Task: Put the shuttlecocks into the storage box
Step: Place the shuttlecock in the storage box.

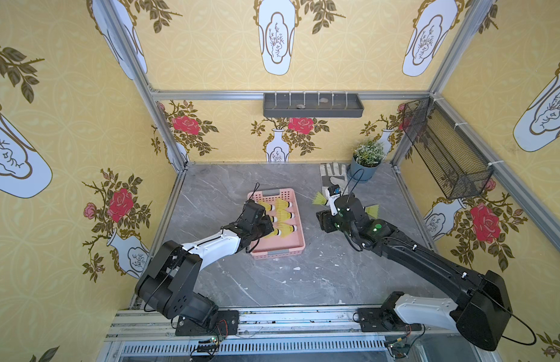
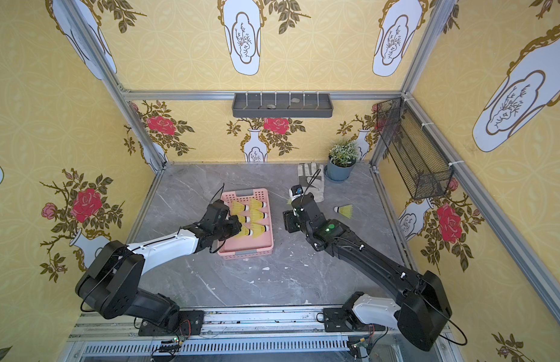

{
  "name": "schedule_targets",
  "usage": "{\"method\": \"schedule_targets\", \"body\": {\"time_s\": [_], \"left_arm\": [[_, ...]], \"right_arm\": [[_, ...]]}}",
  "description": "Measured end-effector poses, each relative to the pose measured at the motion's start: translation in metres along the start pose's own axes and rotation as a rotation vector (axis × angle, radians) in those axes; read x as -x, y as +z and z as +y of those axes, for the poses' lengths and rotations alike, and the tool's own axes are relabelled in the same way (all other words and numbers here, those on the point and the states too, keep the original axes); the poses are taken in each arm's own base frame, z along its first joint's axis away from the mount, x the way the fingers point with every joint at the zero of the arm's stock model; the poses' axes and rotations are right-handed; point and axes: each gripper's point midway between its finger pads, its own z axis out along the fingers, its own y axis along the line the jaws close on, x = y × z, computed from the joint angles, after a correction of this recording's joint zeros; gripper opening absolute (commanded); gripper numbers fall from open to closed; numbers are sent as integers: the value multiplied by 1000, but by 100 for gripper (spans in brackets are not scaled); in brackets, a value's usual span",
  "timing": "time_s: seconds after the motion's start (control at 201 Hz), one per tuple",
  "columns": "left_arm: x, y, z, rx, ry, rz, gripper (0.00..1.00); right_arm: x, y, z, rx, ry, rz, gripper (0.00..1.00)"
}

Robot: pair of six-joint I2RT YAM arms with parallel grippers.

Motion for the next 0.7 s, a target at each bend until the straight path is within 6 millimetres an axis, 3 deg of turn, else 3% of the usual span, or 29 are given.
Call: {"method": "schedule_targets", "body": {"time_s": [0.702], "left_arm": [[10,-6,-2,17,10,-33,50]], "right_arm": [[-1,1,-2,-4,10,3,64]]}}
